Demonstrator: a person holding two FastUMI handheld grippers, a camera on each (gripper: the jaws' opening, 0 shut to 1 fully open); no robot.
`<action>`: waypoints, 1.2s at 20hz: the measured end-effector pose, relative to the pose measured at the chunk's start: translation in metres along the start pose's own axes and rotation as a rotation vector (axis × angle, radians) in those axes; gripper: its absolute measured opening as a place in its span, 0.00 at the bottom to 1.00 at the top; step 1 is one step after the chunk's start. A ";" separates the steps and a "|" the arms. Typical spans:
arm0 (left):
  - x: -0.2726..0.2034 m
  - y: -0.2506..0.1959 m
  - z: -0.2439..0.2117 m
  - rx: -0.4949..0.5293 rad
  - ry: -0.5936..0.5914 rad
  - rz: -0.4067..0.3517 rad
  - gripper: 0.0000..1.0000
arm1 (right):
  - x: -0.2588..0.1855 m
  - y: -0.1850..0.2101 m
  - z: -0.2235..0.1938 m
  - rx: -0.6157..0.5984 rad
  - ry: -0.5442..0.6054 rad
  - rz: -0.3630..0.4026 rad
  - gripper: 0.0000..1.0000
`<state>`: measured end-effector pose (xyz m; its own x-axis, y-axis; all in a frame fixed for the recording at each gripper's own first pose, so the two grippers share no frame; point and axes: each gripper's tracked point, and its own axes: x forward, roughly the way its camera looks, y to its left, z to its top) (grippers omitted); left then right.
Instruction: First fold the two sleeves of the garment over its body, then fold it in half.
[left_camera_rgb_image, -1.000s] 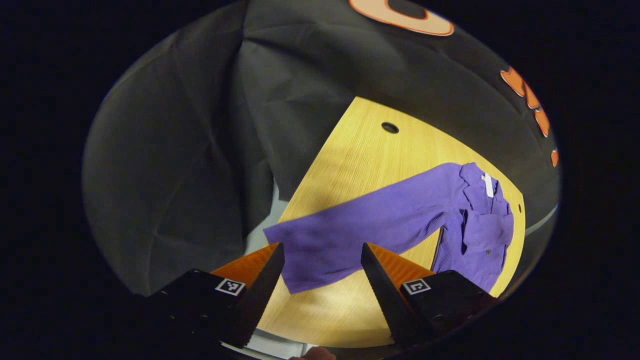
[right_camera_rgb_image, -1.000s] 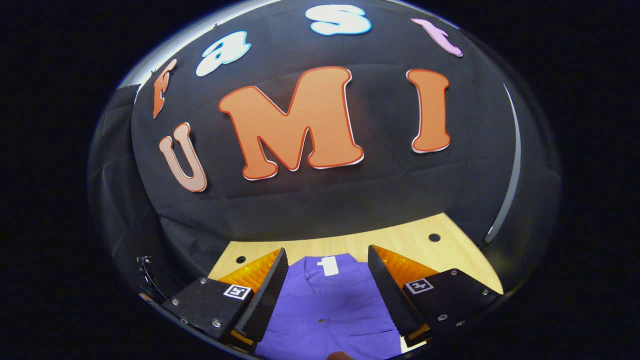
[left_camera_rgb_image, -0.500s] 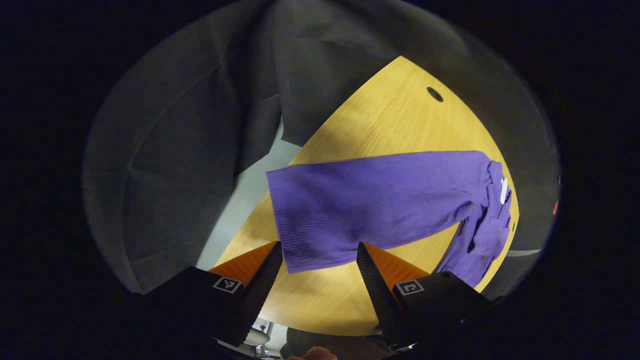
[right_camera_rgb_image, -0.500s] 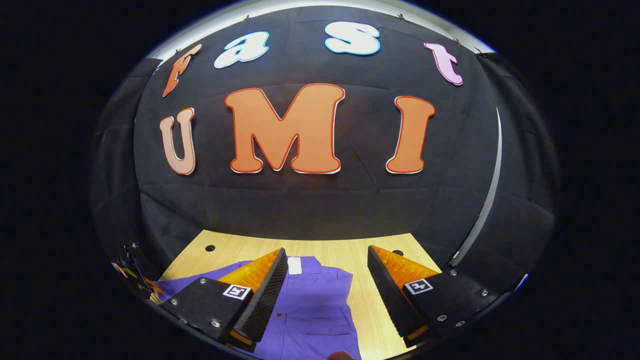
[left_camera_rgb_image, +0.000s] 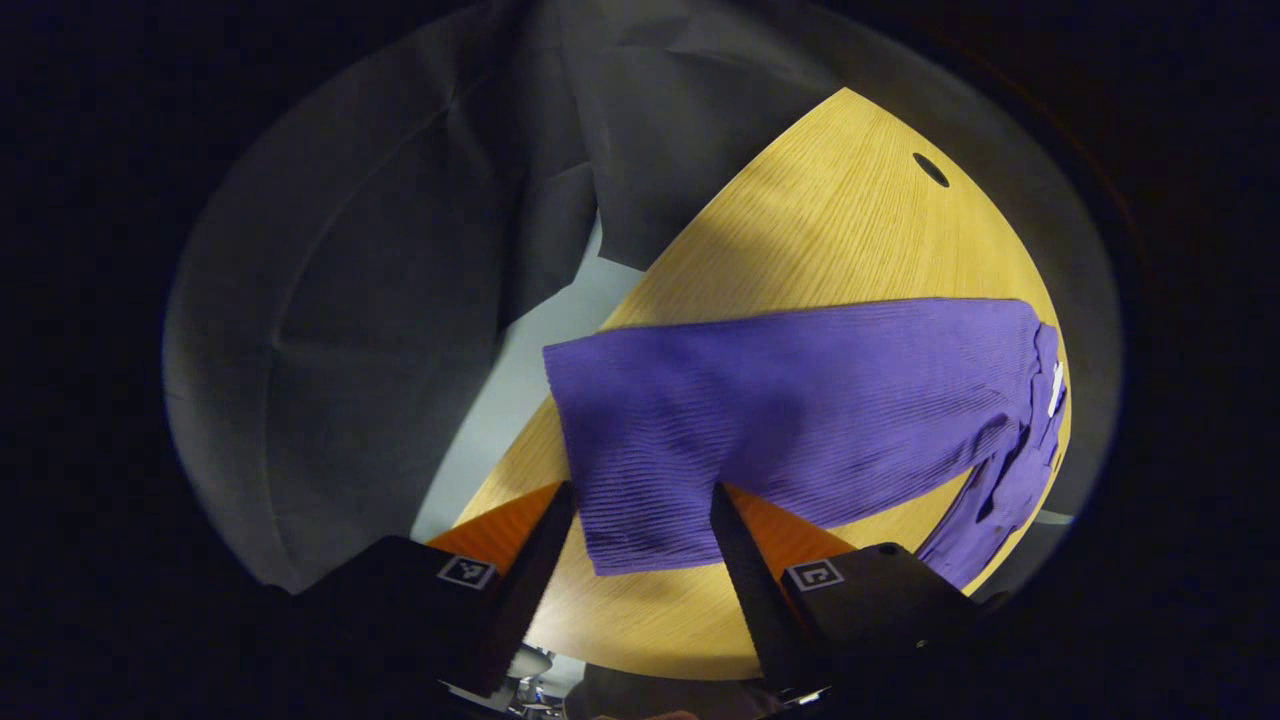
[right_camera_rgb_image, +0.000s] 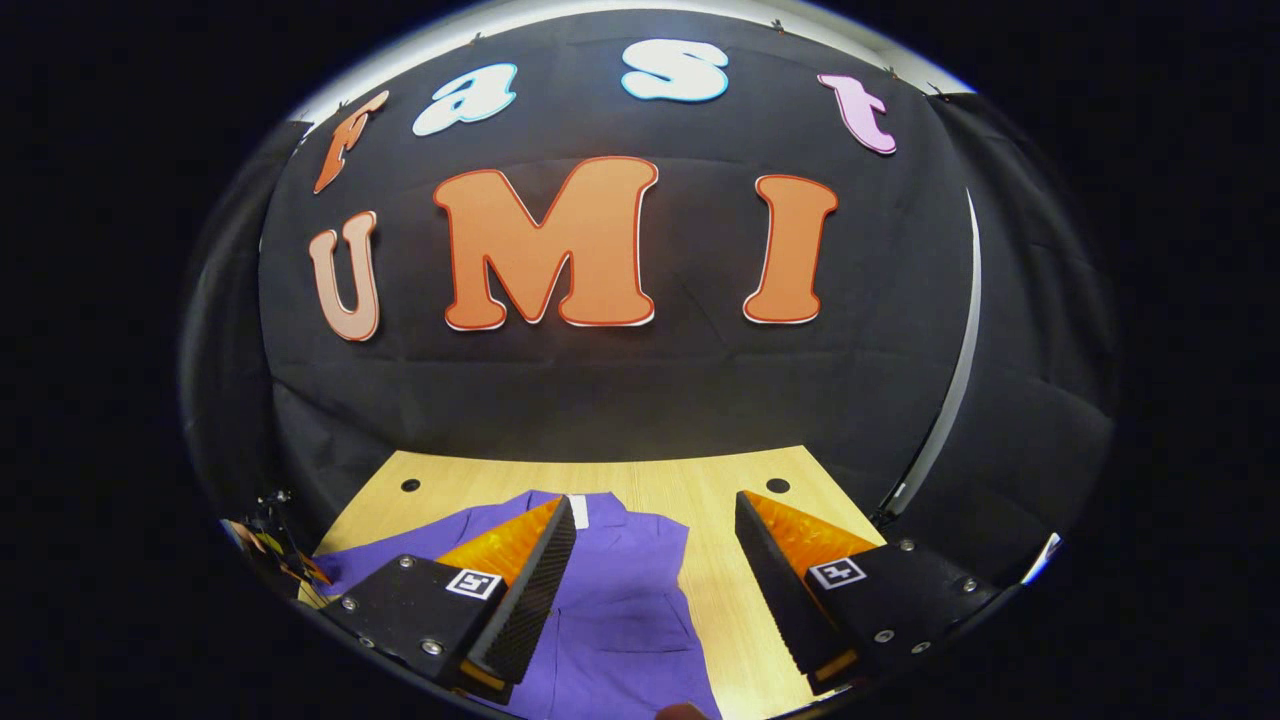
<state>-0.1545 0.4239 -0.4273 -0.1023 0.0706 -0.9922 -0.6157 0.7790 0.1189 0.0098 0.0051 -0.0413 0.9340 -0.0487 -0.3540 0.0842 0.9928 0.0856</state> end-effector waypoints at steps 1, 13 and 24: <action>0.001 -0.005 0.001 0.002 -0.001 -0.003 0.86 | 0.000 -0.006 0.001 -0.011 -0.004 -0.005 1.00; -0.056 -0.068 -0.001 0.051 -0.096 -0.115 0.04 | 0.028 -0.063 0.003 0.017 -0.002 0.032 0.95; -0.194 -0.268 -0.014 0.413 -0.318 -0.288 0.04 | 0.032 -0.085 -0.020 -0.025 0.027 0.078 0.96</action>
<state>0.0190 0.1925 -0.2659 0.3016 -0.0460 -0.9523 -0.2227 0.9678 -0.1172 0.0256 -0.0786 -0.0781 0.9276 0.0319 -0.3721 0.0024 0.9958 0.0912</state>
